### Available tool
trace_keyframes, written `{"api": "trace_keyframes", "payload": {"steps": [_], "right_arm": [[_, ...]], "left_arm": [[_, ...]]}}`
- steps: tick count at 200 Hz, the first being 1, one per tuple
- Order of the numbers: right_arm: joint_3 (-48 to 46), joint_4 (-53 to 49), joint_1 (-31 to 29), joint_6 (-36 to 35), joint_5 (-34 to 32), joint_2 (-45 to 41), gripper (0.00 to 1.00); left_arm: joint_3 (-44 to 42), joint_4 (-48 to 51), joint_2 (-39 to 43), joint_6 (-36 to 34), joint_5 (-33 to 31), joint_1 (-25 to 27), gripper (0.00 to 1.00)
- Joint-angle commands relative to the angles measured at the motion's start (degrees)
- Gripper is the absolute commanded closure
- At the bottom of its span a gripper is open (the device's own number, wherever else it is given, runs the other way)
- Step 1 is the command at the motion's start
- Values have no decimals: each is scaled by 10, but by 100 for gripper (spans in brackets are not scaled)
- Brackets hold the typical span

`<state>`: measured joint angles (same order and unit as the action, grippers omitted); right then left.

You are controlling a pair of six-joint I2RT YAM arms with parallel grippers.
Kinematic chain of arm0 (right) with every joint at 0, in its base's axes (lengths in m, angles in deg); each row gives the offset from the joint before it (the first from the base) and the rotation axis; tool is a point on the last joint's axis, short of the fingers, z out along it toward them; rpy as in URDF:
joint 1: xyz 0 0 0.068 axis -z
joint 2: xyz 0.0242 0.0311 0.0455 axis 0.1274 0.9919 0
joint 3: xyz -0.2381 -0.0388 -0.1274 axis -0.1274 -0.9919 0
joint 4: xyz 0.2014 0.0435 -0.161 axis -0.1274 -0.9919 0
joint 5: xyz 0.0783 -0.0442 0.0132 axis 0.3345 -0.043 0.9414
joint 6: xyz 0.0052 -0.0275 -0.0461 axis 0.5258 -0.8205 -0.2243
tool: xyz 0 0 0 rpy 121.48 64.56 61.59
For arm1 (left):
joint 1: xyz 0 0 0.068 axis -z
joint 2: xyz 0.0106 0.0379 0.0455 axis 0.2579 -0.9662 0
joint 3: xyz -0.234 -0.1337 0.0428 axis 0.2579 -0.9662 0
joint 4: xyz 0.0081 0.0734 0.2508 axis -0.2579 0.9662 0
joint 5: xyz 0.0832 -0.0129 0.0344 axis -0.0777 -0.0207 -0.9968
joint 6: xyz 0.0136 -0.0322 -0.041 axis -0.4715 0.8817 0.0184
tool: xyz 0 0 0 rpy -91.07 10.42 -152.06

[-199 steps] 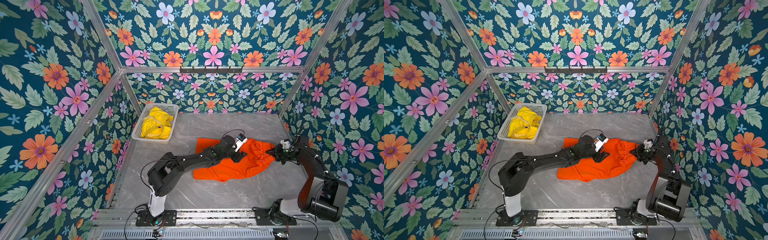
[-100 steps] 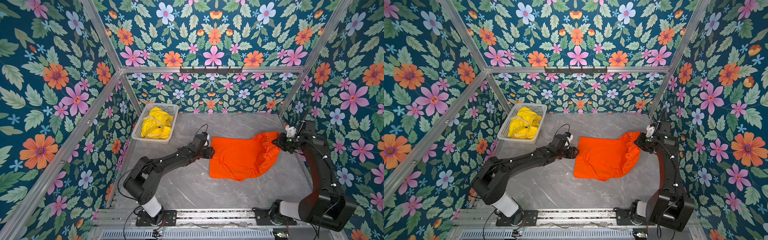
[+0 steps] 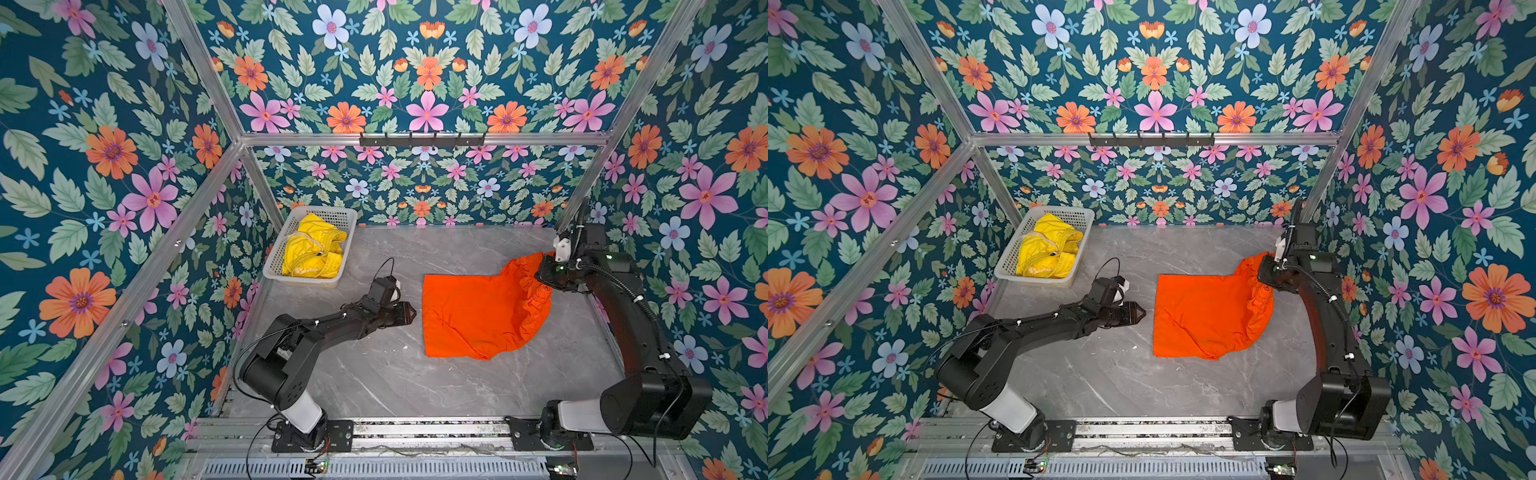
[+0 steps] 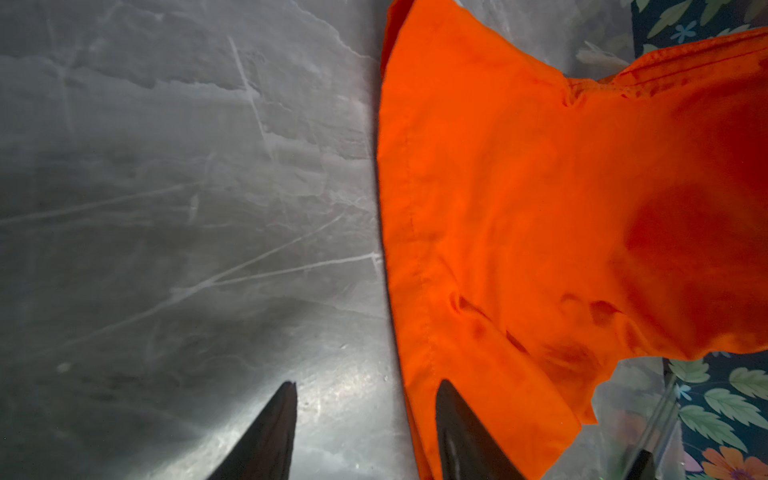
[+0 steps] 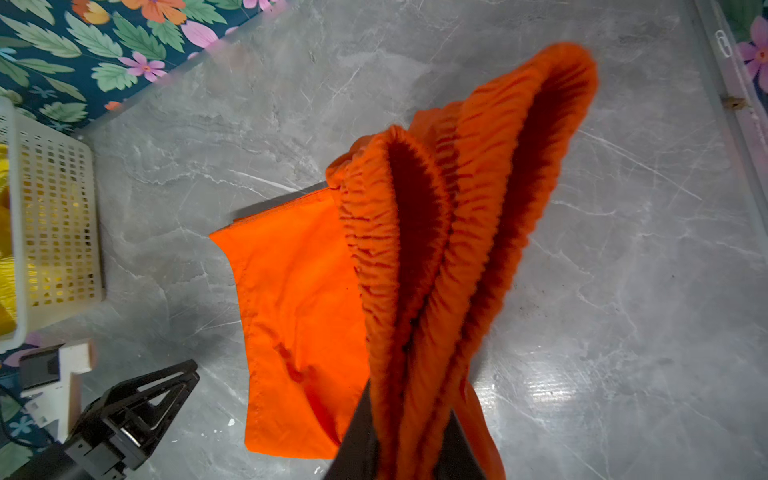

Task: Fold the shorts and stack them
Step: 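Lift the waistband with the right gripper and carry it toward the left gripper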

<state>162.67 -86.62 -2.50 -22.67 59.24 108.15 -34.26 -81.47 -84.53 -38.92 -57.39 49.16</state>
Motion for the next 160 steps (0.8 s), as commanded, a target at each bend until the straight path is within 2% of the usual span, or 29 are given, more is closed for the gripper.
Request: {"api": "trace_keyframes", "payload": {"steps": [1, 38, 93, 160], "right_arm": [[11, -6, -17, -7, -33, 6, 84], [31, -12, -66, -5, -75, 25, 83], [52, -12, -147, 5, -130, 56, 84], [88, -25, -244, 10, -225, 88, 83]], "left_arm": [[-5, -54, -10, 26, 34, 0, 45], [-12, -121, -39, 53, 66, 1, 47], [1, -149, -92, 64, 77, 7, 52], [13, -161, -143, 71, 77, 11, 72]]}}
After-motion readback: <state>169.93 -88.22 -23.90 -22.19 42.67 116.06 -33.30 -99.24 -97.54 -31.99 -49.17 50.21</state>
